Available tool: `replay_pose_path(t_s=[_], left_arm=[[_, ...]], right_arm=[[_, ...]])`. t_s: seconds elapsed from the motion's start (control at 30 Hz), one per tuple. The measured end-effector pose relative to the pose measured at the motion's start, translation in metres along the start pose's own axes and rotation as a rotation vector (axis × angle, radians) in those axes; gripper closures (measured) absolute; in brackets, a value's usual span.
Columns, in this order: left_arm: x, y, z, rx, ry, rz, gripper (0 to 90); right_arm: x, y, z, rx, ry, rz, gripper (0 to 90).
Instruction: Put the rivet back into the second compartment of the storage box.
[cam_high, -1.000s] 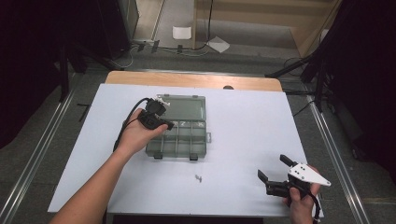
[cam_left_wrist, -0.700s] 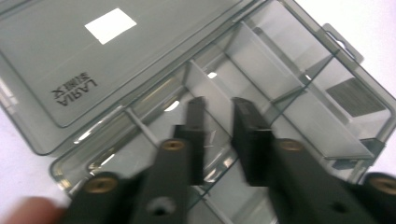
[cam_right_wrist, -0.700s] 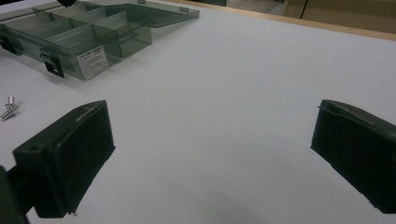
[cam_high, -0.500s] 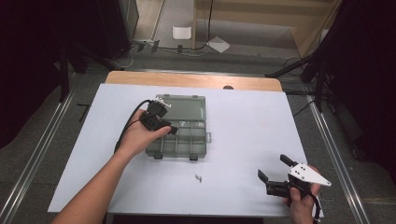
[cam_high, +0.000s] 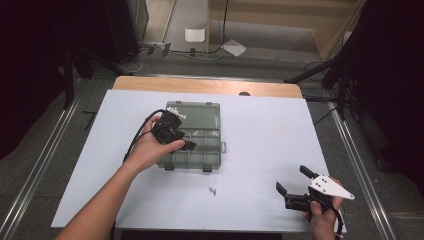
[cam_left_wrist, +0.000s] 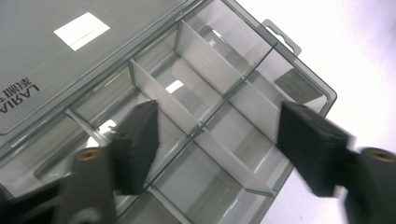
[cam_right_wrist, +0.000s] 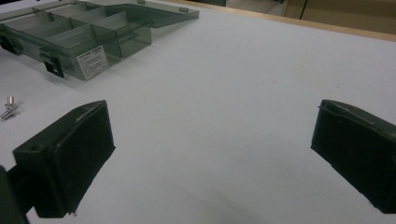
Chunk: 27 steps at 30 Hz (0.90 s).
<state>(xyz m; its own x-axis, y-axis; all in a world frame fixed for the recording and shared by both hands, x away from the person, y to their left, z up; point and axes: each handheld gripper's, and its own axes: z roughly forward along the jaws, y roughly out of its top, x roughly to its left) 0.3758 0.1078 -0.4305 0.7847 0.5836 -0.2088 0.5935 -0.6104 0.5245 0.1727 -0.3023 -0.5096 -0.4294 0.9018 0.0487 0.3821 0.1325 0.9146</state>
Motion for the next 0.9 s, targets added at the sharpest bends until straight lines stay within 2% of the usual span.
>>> replay_pose_path(t_s=[0.1, 0.23, 0.33, 0.5, 0.57, 0.9], left_arm=[[-0.004, -0.001, 0.000, 0.000, -0.005, 0.008, 27.3], [-0.009, -0.002, -0.001, 0.000, -0.022, 0.021, 18.1], [-0.014, -0.003, -0.001, 0.011, -0.020, 0.055, 11.4], [-0.024, -0.003, -0.001, 0.024, -0.027, 0.075, 1.7], [-0.027, -0.003, -0.002, 0.021, -0.014, 0.075, 0.0], [-0.044, -0.007, -0.002, 0.041, -0.026, 0.119, 0.0]], right_arm=[[0.000, 0.000, 0.000, 0.000, 0.000, 0.004, 0.0], [0.000, 0.000, 0.000, 0.002, 0.001, 0.002, 0.0], [0.000, 0.000, 0.001, 0.003, 0.001, 0.001, 0.0], [0.001, 0.000, 0.001, 0.003, 0.001, 0.001, 0.0], [0.001, 0.000, 0.001, 0.004, 0.000, 0.001, 0.0], [0.001, 0.000, 0.001, 0.007, 0.001, 0.004, 0.0]])
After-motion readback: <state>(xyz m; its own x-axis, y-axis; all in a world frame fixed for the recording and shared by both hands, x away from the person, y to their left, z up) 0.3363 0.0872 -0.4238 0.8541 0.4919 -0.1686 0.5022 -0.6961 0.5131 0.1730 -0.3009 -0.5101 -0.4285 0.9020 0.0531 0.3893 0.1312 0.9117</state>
